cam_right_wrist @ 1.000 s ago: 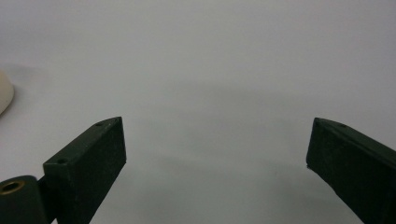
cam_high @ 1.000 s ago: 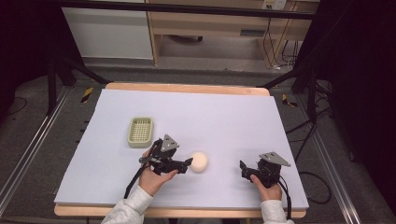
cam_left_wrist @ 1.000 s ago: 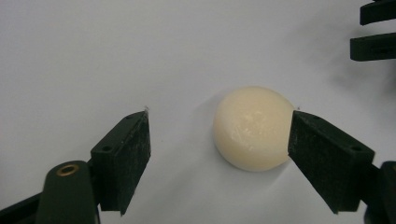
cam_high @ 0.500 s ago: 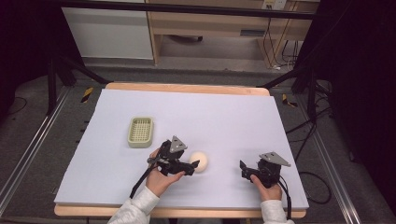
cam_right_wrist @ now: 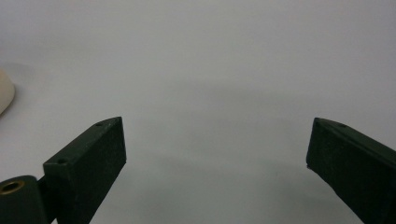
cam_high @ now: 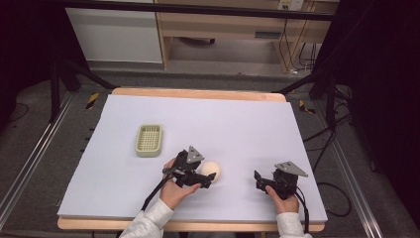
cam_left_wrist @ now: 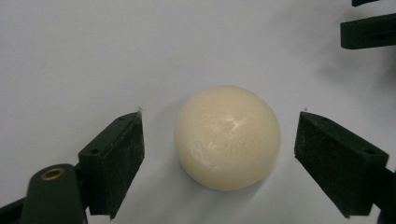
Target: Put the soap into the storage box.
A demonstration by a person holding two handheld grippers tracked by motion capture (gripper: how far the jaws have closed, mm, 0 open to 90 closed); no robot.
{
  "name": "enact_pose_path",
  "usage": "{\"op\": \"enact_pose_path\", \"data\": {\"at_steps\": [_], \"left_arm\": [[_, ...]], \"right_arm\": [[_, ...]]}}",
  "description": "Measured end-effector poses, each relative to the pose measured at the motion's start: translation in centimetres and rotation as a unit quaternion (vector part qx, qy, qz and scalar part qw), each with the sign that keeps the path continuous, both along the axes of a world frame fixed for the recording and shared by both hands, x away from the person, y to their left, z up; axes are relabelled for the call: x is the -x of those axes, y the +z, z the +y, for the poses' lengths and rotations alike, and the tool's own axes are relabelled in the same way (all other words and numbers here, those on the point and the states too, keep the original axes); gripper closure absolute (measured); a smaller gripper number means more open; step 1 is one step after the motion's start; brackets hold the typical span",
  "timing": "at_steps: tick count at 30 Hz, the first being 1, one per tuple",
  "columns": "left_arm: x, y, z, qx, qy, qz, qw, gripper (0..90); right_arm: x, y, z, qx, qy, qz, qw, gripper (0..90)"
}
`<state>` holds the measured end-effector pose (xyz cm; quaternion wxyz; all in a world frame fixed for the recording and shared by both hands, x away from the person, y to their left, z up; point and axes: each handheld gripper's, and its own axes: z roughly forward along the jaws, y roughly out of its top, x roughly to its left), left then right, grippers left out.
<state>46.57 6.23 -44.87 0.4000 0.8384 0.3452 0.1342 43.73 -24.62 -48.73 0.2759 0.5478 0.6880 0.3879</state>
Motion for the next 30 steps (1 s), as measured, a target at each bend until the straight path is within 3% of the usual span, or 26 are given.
{"op": "enact_pose_path", "data": {"at_steps": [30], "left_arm": [[-1.0, -1.8, -1.8, -0.035, -0.008, 0.022, 0.9991, 16.3]], "right_arm": [[0.0, 0.0, 0.0, 0.001, 0.001, 0.0, 1.0, 5.3]]}}
